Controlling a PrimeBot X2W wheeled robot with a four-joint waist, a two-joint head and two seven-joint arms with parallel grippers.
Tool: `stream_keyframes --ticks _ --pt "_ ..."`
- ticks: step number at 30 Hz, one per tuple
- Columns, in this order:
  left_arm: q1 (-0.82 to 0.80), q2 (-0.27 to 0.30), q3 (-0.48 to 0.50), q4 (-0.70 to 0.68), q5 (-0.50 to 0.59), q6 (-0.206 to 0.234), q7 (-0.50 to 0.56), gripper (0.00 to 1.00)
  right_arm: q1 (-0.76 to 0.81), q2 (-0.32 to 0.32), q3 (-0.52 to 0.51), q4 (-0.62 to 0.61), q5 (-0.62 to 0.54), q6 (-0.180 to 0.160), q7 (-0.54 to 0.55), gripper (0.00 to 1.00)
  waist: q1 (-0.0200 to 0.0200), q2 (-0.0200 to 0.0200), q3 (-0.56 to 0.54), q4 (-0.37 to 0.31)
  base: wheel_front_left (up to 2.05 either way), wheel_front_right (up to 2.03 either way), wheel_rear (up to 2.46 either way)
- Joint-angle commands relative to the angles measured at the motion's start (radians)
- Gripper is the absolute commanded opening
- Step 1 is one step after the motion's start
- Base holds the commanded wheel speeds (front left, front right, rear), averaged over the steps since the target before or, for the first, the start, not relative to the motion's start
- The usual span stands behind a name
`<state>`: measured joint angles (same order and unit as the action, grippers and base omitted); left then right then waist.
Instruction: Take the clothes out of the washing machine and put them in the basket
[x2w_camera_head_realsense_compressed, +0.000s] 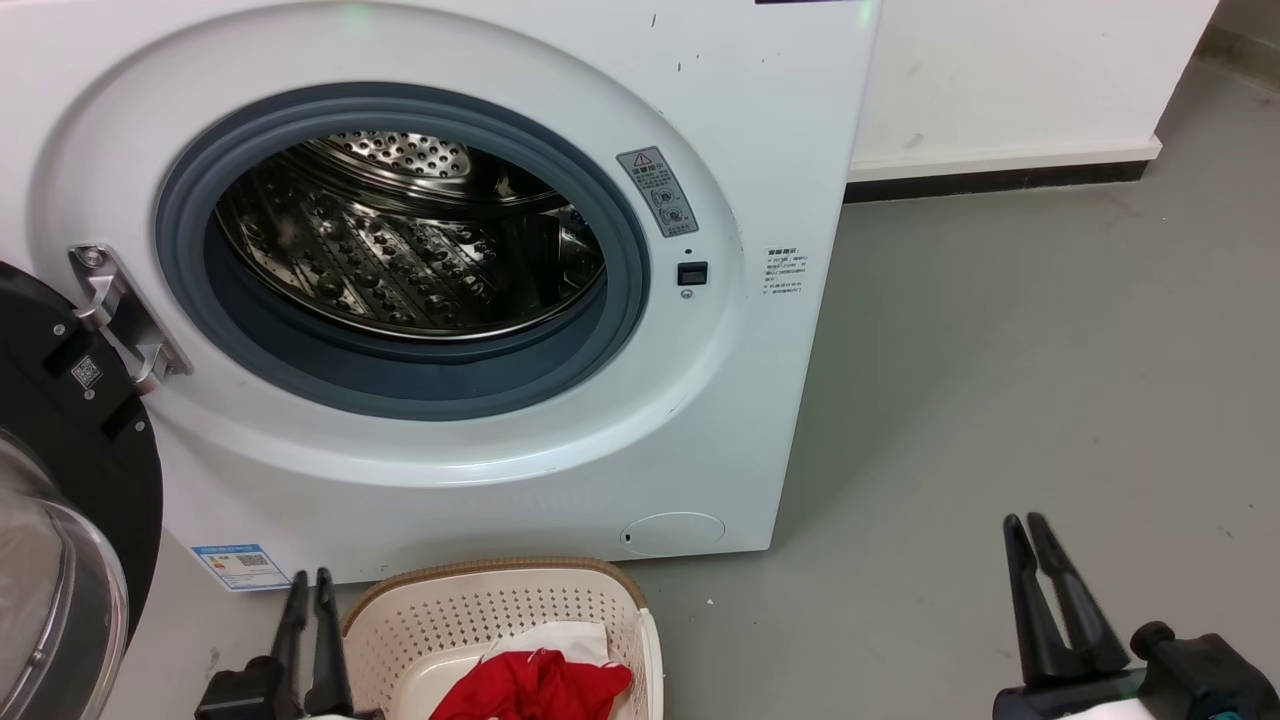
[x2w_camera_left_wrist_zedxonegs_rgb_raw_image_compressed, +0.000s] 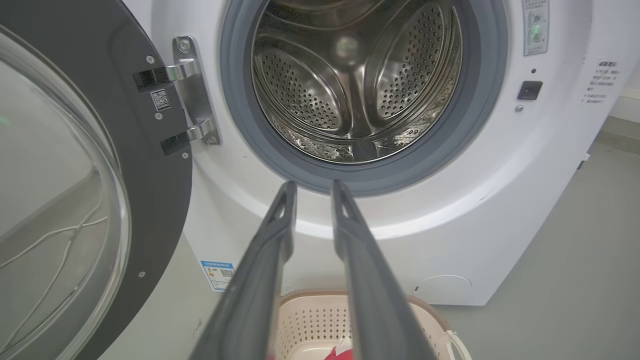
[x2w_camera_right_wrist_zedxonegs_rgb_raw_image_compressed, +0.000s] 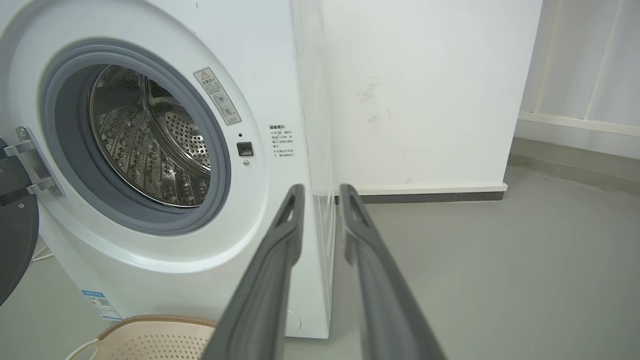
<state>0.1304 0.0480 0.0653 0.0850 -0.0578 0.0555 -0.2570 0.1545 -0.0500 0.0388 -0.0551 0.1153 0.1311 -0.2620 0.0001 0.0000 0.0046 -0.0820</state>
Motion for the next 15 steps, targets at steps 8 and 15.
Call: stream_keyframes --ticks 8,15 --pt "-0.028 0.000 0.013 0.030 -0.128 -0.016 0.040 0.00 -0.016 -0.009 0.000 0.025 0.137 0.000 0.021 0.00 0.0000 0.0000 0.000 0.004 0.00 0.00 0.00" --pt "-0.045 0.000 0.012 0.038 -0.270 -0.032 0.069 0.00 -0.044 -0.018 -0.002 0.054 0.282 0.000 0.045 0.00 0.0000 0.0000 0.000 0.009 0.00 0.00 0.00"
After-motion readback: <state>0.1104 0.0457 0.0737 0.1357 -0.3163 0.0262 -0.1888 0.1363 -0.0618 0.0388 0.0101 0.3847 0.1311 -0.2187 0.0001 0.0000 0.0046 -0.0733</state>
